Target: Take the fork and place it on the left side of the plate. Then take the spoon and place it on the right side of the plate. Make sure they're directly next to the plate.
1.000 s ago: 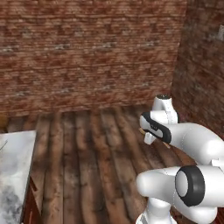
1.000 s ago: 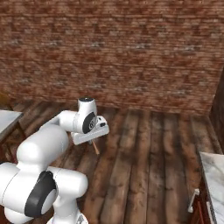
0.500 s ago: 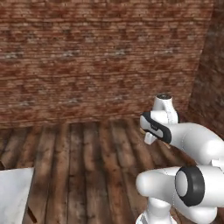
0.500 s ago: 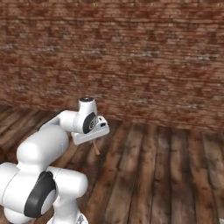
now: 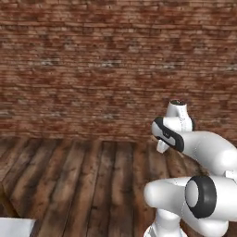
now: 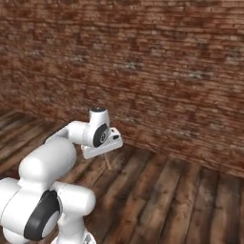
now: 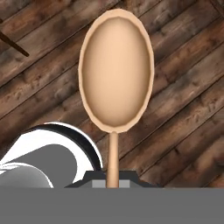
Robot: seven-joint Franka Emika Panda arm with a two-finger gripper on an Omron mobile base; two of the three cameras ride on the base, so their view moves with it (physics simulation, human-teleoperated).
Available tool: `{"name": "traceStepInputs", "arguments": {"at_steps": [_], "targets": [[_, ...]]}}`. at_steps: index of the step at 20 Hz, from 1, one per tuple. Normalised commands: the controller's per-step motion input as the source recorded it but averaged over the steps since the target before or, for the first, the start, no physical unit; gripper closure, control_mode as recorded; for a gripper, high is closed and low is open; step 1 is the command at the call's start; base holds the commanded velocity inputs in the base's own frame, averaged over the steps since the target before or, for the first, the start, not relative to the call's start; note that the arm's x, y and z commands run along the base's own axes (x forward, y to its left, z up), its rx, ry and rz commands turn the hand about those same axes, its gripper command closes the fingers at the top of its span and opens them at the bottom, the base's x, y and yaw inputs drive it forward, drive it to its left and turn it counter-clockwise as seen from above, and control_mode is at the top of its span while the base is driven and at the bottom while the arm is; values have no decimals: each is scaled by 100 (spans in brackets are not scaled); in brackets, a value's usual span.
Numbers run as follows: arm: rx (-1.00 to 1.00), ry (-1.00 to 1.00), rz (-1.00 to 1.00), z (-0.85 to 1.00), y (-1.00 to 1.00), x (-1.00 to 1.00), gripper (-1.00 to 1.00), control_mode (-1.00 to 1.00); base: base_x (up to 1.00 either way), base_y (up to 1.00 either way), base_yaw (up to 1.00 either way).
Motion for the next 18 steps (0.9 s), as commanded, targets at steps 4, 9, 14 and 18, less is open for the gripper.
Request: {"name": "traceStepInputs", "arguments": {"at_steps": [4,9,14,18], "targets": [[0,0,0,0,0,0,100,100,100,0,55],[0,0,0,0,0,0,100,100,100,-4,61],[0,0,0,0,0,0,100,100,100,-9,68],[0,0,0,0,0,0,100,100,100,-9,68]]}}
